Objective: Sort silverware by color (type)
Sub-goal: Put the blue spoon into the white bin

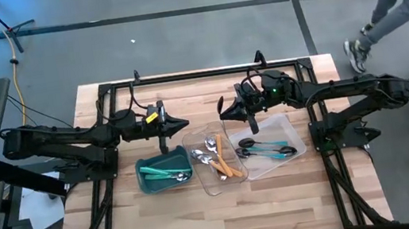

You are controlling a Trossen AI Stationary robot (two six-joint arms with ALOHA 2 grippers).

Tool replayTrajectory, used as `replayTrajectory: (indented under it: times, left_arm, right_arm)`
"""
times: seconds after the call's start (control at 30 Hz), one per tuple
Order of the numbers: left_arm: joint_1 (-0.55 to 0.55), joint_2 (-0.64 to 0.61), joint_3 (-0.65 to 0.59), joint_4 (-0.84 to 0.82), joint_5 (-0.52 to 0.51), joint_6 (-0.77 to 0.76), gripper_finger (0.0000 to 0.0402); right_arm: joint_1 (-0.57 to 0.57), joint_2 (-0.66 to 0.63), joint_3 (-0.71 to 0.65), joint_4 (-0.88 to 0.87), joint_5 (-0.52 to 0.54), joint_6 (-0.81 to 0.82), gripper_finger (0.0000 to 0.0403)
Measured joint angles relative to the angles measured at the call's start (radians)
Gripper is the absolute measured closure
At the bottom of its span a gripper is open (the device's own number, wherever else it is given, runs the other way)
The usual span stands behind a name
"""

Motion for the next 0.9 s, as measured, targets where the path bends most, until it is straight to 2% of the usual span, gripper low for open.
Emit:
replayTrajectory:
  times: [0.9]
  left_arm:
    - [0.002, 0.0, 0.0, 0.0, -0.015, 0.0, 0.0401]
  right_arm:
    - [0.0, 0.0, 0.0, 0.0, -0.003, 0.0, 0.0403]
